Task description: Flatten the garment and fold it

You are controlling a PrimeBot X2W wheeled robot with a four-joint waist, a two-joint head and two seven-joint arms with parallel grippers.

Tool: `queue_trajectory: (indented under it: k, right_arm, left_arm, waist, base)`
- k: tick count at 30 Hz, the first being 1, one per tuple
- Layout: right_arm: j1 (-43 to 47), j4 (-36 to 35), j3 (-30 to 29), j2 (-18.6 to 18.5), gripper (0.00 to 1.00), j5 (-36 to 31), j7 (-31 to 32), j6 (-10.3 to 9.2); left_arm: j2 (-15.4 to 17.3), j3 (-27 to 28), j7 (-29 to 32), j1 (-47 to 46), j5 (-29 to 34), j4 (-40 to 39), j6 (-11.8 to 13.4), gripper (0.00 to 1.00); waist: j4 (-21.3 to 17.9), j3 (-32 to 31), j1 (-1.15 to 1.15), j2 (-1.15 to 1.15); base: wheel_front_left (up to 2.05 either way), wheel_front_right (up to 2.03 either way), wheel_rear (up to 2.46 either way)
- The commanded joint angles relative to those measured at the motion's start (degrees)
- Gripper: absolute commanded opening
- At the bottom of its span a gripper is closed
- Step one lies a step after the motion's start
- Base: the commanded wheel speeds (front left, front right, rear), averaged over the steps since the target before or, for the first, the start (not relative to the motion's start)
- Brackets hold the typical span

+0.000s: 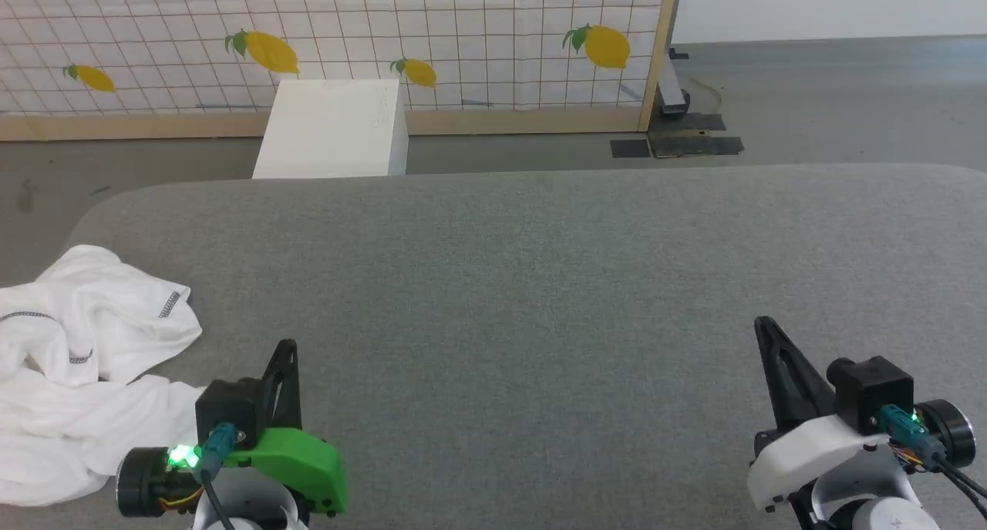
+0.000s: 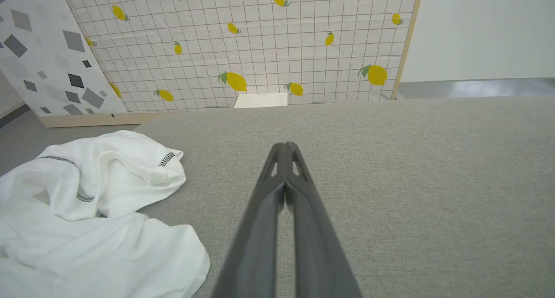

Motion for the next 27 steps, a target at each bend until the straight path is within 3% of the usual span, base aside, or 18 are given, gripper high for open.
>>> queue_trajectory:
  k: [1,20,21,27]
  right_arm:
    - [-0.9,-0.2,0.1,0.1,0.00,-0.4,0.0,-0.09]
    - [-0.9,-0.2,0.1,0.1,0.00,-0.4,0.0,-0.09]
    - [0.0,0.0,0.0,0.0,1.00,0.0,0.0,0.00]
    - [0.0,0.1,-0.1,0.0,1.00,0.2,-0.2,0.00]
  left_arm:
    - [-0.2,0.2,0.1,-1.0,0.7,-0.2,0.4,0.00]
    - [-0.2,0.2,0.1,-1.0,0.7,-0.2,0.4,0.00]
    - [0.0,0.0,0.0,0.0,0.0,0.0,0.0,1.00]
    - [0.0,-0.4,-0.3,-0.1,-0.4,0.3,0.1,1.00]
  waist:
    - [0.0,0.0,0.00,0.00]
    - [0.0,0.0,0.00,0.00]
    - [0.0,0.0,0.00,0.00]
    - [0.0,0.0,0.00,0.00]
  base:
    - [0.00,0.00,0.00]
    - [0.00,0.00,0.00]
    - [0.00,0.00,0.00]
    - [0.00,0.00,0.00]
